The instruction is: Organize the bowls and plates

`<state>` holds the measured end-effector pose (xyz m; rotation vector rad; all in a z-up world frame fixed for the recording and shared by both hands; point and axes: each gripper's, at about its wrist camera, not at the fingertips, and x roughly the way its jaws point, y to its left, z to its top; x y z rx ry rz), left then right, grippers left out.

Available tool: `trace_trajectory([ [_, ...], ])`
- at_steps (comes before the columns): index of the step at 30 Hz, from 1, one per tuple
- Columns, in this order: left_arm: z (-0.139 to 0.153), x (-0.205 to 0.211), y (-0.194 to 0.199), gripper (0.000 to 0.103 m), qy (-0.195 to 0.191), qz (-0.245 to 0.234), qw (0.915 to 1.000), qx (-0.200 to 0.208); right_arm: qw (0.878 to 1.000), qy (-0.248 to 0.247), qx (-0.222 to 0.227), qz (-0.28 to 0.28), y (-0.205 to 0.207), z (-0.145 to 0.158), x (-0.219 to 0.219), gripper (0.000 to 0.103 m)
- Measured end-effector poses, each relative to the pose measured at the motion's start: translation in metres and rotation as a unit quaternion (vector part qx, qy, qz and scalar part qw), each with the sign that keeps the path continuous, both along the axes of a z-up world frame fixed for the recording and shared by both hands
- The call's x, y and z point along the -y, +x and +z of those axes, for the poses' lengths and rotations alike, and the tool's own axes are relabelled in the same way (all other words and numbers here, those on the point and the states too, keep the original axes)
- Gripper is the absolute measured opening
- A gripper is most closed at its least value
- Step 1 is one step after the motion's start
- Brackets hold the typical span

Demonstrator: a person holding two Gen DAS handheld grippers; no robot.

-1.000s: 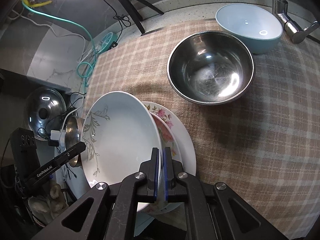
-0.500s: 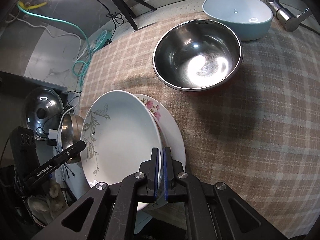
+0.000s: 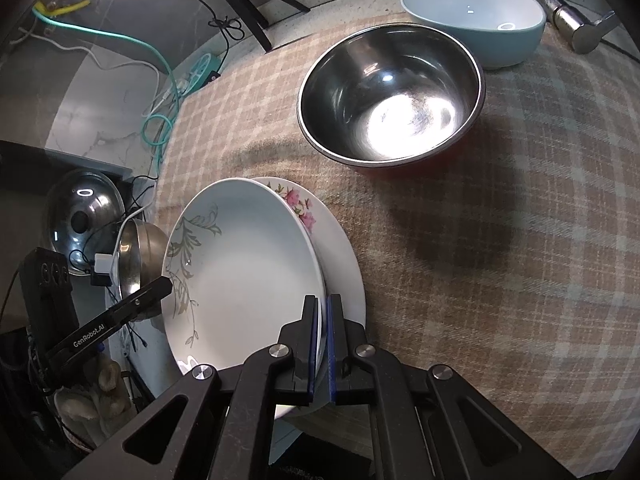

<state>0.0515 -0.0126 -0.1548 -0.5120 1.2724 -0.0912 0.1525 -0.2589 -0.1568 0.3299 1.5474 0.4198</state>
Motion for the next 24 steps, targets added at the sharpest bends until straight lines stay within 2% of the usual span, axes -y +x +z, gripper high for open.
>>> trace_trajectory([
  [24,-0.0059,-0.0005,-0.0053,0.009,0.001,0.001,1.0000,-0.008,1.000,-0.006,-0.005,0.004,-0.0037,-0.0043,-0.0060,0.004],
])
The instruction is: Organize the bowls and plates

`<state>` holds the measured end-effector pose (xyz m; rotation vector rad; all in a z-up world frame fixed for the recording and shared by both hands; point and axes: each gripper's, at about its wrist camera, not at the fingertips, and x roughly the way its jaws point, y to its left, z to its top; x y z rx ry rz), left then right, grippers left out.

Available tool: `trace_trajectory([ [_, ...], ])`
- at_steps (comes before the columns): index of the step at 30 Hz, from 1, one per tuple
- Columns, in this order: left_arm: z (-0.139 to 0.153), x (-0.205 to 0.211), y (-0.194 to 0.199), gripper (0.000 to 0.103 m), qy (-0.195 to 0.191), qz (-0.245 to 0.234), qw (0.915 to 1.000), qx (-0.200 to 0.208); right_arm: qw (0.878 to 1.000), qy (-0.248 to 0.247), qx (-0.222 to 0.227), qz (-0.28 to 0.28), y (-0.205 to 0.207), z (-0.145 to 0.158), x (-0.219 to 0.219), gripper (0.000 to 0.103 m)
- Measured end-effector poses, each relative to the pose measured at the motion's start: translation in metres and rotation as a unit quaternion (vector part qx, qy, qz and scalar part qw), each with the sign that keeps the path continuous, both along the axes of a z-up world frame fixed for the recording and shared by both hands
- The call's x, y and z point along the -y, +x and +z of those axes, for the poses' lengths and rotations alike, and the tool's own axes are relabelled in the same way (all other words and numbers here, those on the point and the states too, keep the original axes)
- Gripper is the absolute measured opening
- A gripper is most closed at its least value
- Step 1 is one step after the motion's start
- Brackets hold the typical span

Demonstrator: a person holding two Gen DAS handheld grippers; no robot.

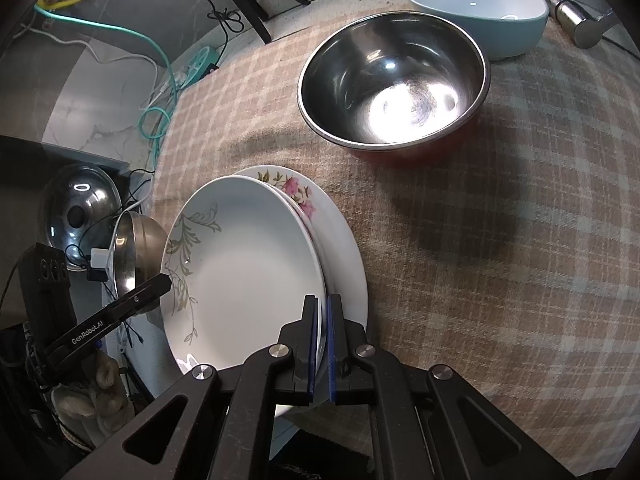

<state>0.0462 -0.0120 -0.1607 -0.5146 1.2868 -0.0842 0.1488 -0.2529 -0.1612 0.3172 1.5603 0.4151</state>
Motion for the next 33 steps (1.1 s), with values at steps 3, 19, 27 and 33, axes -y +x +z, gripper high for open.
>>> trace_trajectory([
  [3,-0.0006,-0.0004,-0.0006,0.009,-0.001,0.001,1.0000,-0.001,1.000,0.000,0.000,0.000,0.0000,0.0004,-0.0009,0.004],
  [19,-0.0005,0.0005,-0.0007,0.009,0.002,-0.002,1.0000,0.002,1.000,0.005,0.003,-0.001,0.0004,-0.0010,-0.0014,0.007],
  [27,-0.0002,0.0017,-0.0006,0.009,0.002,-0.005,1.0000,0.002,1.000,0.007,0.009,0.006,-0.0010,0.0010,-0.0010,0.008],
  [33,0.0029,0.0017,-0.0013,0.010,0.005,-0.007,0.9999,0.007,1.000,0.006,0.018,0.008,-0.0053,0.0054,-0.0019,0.011],
])
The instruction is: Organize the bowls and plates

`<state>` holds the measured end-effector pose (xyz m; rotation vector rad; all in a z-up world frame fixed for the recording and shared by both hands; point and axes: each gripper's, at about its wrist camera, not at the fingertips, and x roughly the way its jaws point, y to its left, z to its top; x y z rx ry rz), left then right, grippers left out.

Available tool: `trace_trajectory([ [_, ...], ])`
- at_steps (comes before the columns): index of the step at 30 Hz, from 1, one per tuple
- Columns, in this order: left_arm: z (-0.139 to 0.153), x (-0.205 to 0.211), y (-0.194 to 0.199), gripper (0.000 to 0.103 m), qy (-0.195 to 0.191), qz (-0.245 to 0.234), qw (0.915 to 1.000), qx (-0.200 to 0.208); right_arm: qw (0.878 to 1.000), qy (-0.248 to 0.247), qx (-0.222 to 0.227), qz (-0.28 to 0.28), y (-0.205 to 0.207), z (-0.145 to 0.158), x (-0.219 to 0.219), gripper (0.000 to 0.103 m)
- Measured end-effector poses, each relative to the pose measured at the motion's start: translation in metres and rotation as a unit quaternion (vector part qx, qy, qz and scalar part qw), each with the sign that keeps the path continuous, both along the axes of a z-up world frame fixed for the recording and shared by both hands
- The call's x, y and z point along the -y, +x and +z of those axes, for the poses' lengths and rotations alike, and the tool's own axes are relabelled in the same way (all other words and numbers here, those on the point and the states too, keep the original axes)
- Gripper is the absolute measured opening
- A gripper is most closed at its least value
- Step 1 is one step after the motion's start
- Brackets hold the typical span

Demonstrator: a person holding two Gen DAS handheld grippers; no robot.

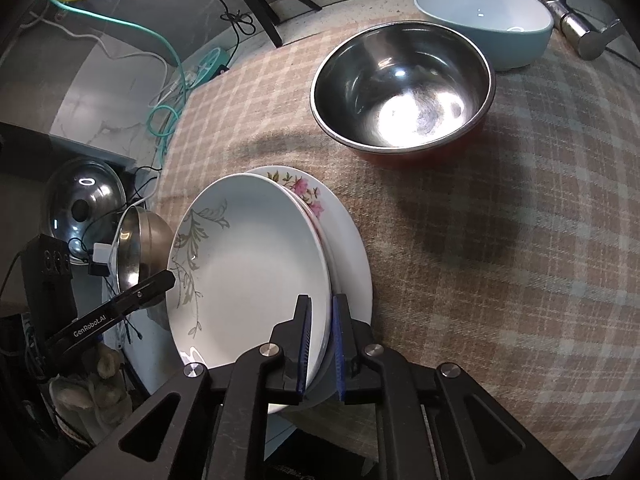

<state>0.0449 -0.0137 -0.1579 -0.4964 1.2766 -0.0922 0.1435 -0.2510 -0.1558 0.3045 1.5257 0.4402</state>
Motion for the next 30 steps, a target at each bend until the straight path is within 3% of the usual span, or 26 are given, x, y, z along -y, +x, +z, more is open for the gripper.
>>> trace_trajectory([
  [18,0.015,-0.004,-0.010,0.013,-0.006,0.009,0.9997,0.021,0.999,0.025,0.028,-0.025,-0.005,0.025,0.021,0.015],
  [26,0.033,-0.014,-0.036,0.013,-0.018,0.041,0.9975,0.055,0.995,0.024,0.091,-0.019,-0.019,0.054,0.021,0.026],
  [30,0.042,-0.022,-0.061,0.013,0.000,0.072,0.9947,0.073,0.992,0.011,0.125,-0.005,-0.025,0.064,0.015,0.030],
])
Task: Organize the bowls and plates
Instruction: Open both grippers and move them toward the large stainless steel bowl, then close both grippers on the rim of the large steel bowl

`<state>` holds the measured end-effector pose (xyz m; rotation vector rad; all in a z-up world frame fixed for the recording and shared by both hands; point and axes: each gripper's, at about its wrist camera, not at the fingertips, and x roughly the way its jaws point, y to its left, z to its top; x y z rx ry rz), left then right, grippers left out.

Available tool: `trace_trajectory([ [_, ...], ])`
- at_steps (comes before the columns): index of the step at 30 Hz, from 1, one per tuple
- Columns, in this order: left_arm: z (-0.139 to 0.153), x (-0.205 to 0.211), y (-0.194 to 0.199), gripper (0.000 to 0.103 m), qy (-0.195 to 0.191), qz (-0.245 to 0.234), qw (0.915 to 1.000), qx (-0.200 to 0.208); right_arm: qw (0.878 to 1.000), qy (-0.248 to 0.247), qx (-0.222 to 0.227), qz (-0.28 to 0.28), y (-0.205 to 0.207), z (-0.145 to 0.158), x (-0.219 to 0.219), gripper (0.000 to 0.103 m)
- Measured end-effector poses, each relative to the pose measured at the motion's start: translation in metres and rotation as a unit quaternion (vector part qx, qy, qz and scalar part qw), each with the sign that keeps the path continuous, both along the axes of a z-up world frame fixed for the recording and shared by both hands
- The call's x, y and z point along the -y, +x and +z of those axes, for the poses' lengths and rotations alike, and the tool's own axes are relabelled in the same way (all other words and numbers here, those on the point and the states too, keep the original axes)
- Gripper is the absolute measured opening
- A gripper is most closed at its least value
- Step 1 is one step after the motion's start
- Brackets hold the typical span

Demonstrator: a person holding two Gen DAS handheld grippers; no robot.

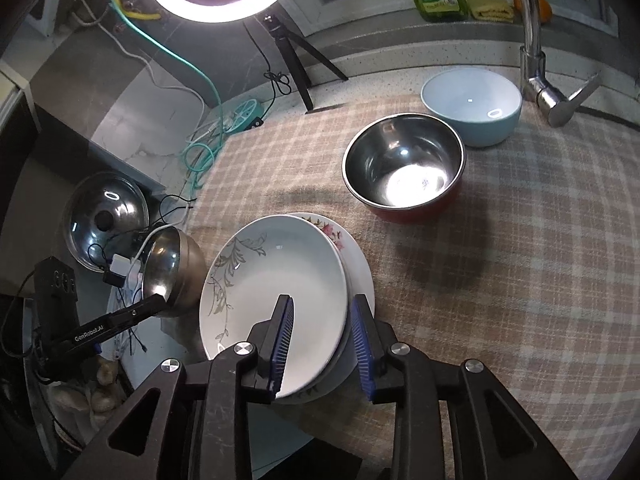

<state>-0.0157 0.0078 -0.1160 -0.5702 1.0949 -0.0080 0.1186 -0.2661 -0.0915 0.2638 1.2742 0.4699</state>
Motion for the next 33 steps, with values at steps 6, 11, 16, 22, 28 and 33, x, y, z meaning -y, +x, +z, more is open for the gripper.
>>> trace_trajectory([
  [6,0.006,-0.023,-0.037,0.014,0.002,0.062,0.9980,0.012,0.999,0.012,0.030,0.013,-0.007,0.012,-0.008,0.035],
  [11,0.007,-0.046,-0.056,0.014,0.002,0.100,0.9948,0.016,0.998,0.033,0.043,0.010,-0.010,0.017,-0.021,0.044],
  [16,0.013,-0.073,-0.062,0.014,0.026,0.116,0.9927,0.023,0.998,0.044,0.051,0.011,-0.011,0.020,-0.041,0.044],
  [22,0.011,-0.105,-0.057,0.014,0.034,0.117,0.9923,0.025,0.998,0.038,0.041,0.023,-0.008,0.018,-0.080,0.044],
  [28,0.001,-0.126,-0.045,0.014,0.022,0.105,0.9940,0.020,0.999,0.020,0.019,0.044,-0.001,0.011,-0.127,0.044],
  [33,-0.006,-0.140,-0.036,0.014,0.017,0.096,0.9951,0.016,0.998,0.016,0.009,0.055,0.007,0.004,-0.162,0.044],
])
